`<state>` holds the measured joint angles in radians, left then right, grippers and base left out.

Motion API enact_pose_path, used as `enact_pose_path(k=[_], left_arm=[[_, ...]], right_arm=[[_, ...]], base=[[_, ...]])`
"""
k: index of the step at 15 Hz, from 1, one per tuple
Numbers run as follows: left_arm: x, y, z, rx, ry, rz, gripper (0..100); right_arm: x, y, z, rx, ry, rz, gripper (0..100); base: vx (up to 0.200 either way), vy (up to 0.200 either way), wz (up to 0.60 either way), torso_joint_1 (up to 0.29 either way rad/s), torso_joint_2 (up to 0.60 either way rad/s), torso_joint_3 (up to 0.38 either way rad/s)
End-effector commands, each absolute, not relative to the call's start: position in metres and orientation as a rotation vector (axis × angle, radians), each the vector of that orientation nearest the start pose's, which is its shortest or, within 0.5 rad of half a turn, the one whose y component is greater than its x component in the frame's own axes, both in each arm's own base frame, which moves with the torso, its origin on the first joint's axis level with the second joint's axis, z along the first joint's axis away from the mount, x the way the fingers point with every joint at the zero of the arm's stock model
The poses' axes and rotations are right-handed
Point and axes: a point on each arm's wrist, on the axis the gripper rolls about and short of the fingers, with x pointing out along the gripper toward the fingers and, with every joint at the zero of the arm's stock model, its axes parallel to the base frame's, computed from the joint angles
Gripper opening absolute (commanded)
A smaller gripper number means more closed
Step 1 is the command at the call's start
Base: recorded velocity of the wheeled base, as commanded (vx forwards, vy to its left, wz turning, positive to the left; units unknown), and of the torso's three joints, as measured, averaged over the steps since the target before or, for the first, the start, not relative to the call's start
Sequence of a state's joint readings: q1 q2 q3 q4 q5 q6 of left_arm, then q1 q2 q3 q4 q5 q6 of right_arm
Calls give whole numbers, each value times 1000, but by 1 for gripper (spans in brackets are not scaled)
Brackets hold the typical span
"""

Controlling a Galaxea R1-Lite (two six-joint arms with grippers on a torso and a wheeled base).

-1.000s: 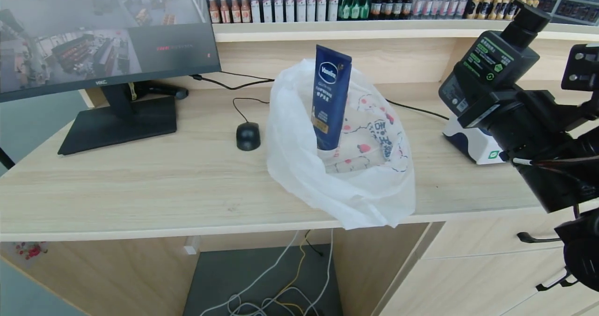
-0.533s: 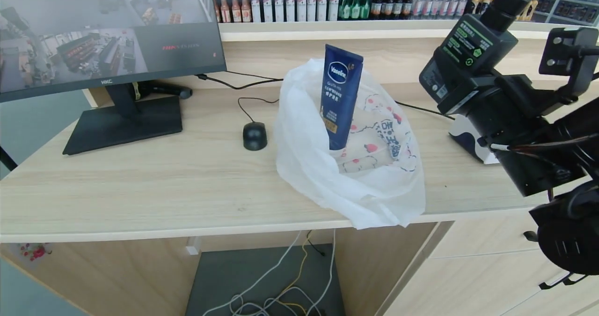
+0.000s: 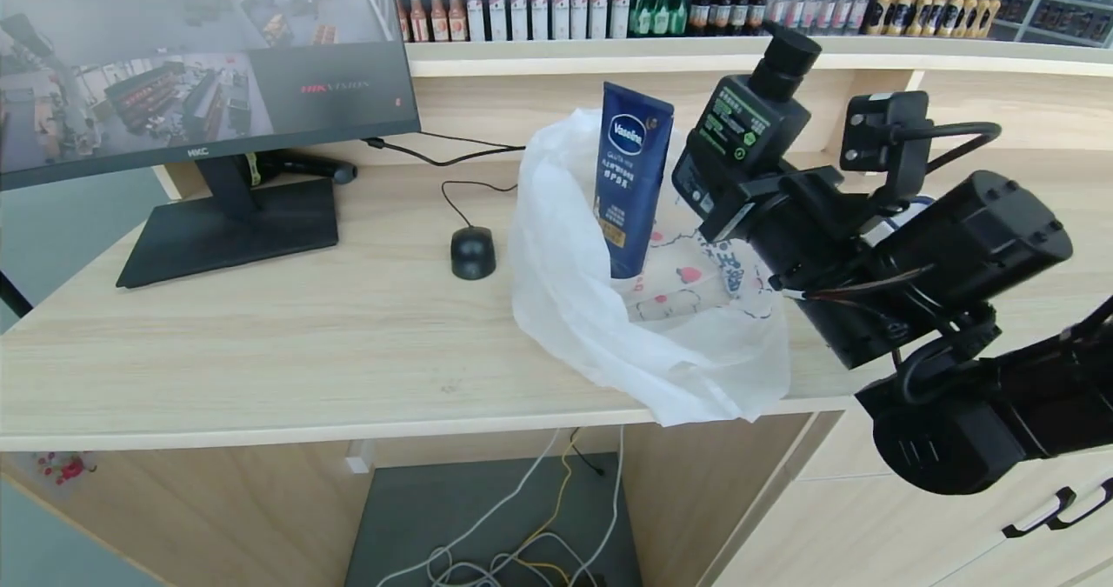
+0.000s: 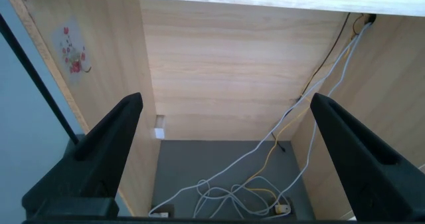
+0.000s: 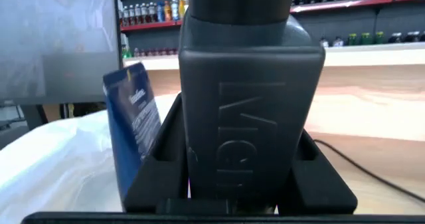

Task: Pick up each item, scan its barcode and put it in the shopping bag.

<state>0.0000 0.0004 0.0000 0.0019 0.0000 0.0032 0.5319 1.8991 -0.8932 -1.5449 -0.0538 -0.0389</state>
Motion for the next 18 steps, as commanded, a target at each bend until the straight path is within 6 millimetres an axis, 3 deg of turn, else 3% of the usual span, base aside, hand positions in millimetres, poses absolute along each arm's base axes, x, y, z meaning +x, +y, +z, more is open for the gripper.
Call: enact_pose_path(k=[1, 7, 13, 18], left_arm=[[-23, 0, 75, 3, 2, 0, 100], [-23, 0, 75, 3, 2, 0, 100], [-23, 0, 75, 5, 2, 0, 100], [-23, 0, 75, 6, 2, 0, 100]], right_arm=[[296, 179, 207, 101, -458, 473, 0], [298, 181, 189, 83, -396, 470, 0], [318, 171, 174, 80, -356, 353, 0], [320, 171, 166, 52, -336, 338, 0]], base=[[0, 0, 0, 0, 0, 0], [0, 0, 0, 0, 0, 0], [0, 0, 0, 0, 0, 0], [0, 0, 0, 0, 0, 0]])
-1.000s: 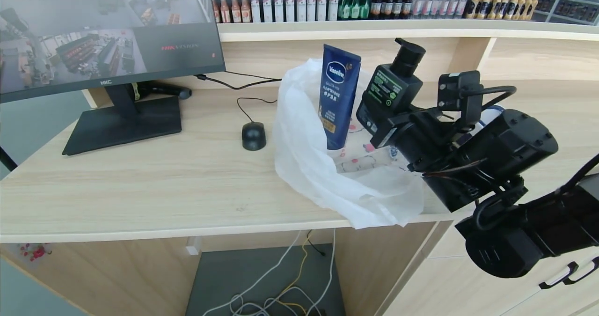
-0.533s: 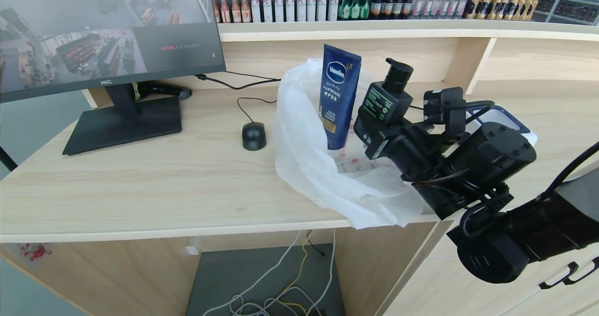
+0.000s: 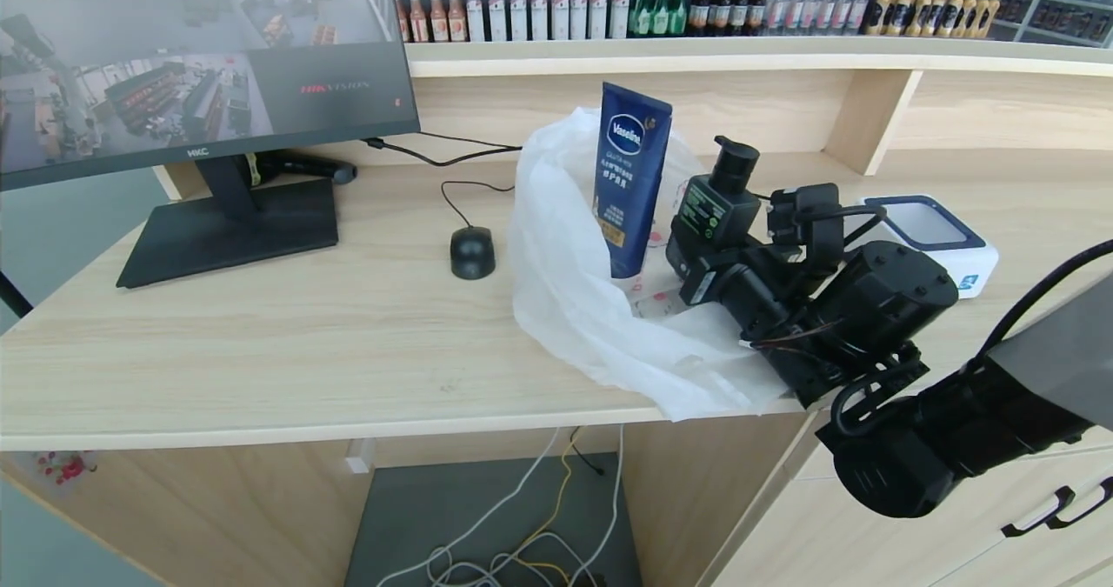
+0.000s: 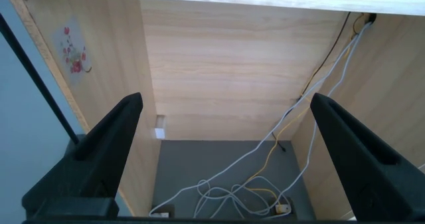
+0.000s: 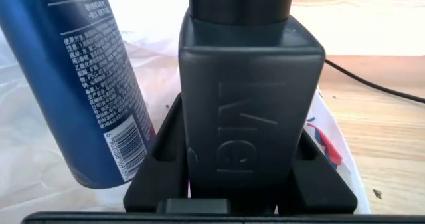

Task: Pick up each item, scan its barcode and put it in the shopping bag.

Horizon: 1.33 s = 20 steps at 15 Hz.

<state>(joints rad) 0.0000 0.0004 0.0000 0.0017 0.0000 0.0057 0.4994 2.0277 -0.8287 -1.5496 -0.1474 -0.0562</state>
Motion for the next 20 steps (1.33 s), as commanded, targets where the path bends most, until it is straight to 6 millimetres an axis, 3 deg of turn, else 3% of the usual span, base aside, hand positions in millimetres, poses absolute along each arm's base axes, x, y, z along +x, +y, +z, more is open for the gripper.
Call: enact_pose_path(k=[1, 20], left_arm=[[-23, 0, 75, 6, 2, 0, 100], [-23, 0, 75, 9, 2, 0, 100]], right_arm=[[320, 170, 165, 50, -332, 338, 0], [322, 173, 142, -16, -272, 343, 0]], base=[[0, 0, 0, 0, 0, 0], [0, 0, 0, 0, 0, 0]])
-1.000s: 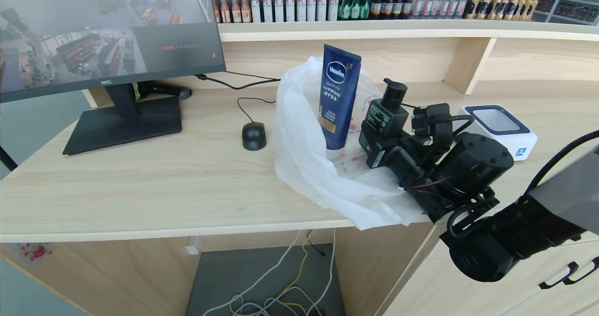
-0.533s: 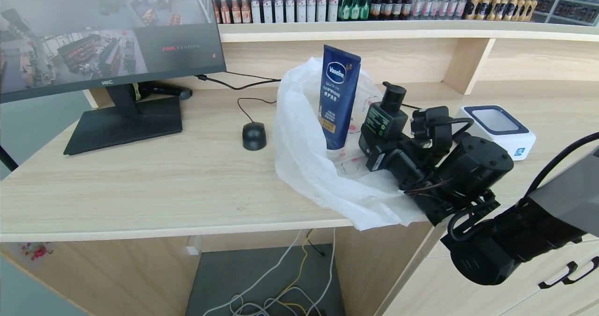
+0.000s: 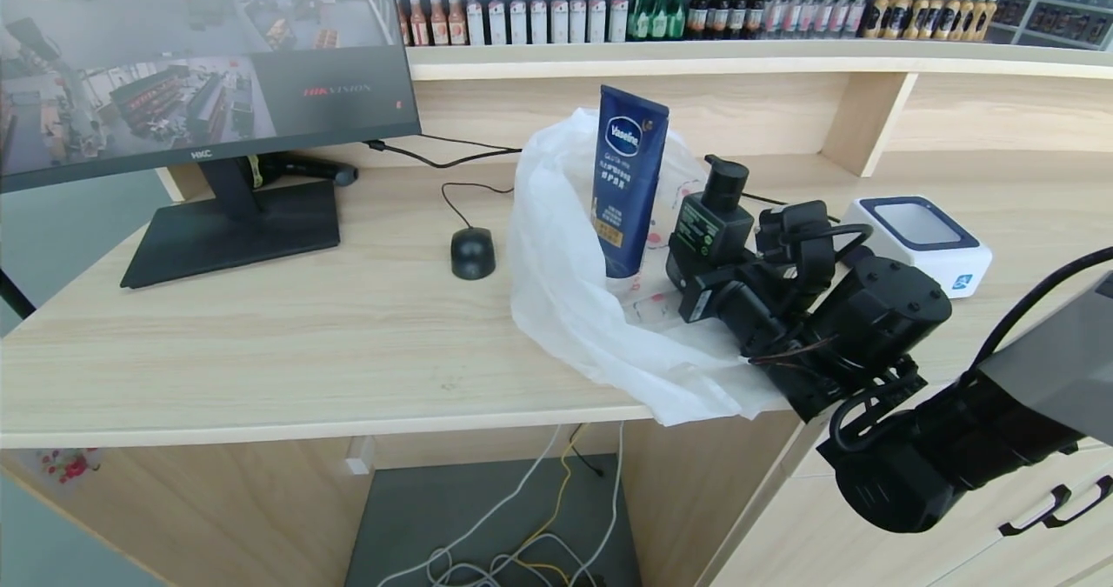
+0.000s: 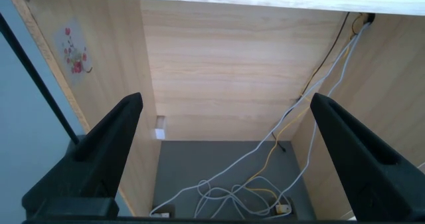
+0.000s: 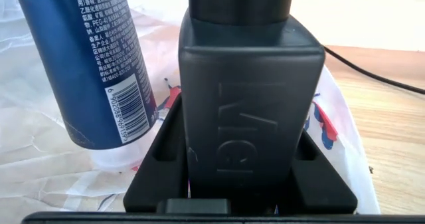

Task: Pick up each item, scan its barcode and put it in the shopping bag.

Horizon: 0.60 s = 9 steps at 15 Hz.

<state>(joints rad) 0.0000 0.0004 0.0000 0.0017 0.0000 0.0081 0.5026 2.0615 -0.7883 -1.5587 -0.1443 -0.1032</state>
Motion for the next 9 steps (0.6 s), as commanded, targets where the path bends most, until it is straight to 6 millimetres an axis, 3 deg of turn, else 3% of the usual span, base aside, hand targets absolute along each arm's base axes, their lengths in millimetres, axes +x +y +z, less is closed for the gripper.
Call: enact_pose_path(k=[1, 9], left_arm=[[-23, 0, 75, 8, 2, 0, 100], [-23, 0, 75, 8, 2, 0, 100]], right_arm=[[322, 173, 142, -17, -273, 341, 0], [317, 173, 146, -76, -298, 378, 0]], base=[[0, 0, 0, 0, 0, 0], [0, 0, 0, 0, 0, 0]])
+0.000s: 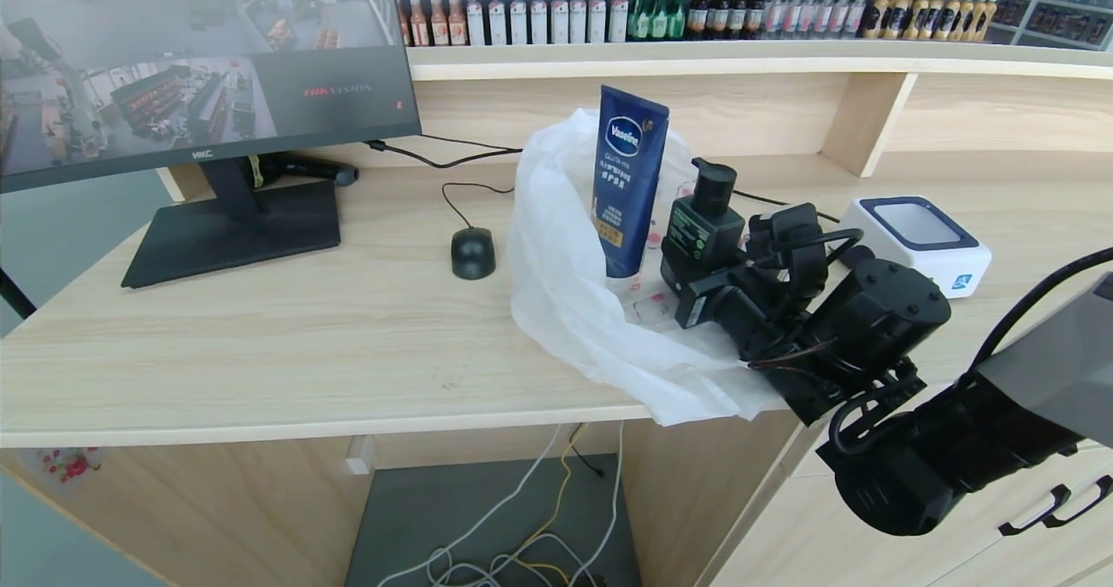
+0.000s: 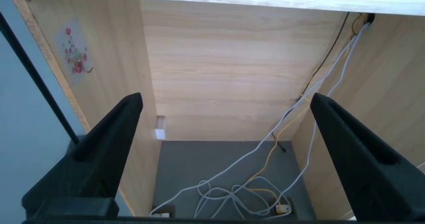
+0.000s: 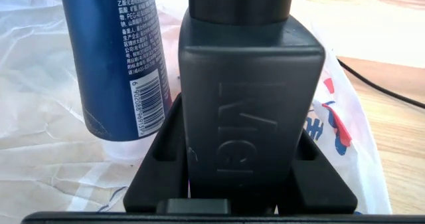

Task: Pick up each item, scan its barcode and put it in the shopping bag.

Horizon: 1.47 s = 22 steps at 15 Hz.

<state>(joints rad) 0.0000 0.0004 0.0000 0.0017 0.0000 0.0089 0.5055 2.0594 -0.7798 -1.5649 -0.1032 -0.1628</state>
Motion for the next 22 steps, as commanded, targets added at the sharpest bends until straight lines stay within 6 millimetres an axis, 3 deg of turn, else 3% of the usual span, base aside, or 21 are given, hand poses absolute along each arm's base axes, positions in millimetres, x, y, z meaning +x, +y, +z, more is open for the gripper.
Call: enact_pose_path(k=[1, 20, 21, 22], left_arm=[[-23, 0, 75, 9, 2, 0, 100], [-23, 0, 75, 8, 2, 2, 100], [-23, 0, 75, 8, 2, 0, 100], [-23, 0, 75, 8, 2, 2, 100]], right_arm=[[316, 172, 144, -78, -291, 379, 0], [315, 172, 133, -61, -248, 381, 0], [315, 172, 133, -61, -248, 381, 100], [315, 172, 133, -61, -248, 381, 100]], base=[[0, 0, 0, 0, 0, 0], [0, 0, 0, 0, 0, 0], [0, 0, 0, 0, 0, 0], [0, 0, 0, 0, 0, 0]])
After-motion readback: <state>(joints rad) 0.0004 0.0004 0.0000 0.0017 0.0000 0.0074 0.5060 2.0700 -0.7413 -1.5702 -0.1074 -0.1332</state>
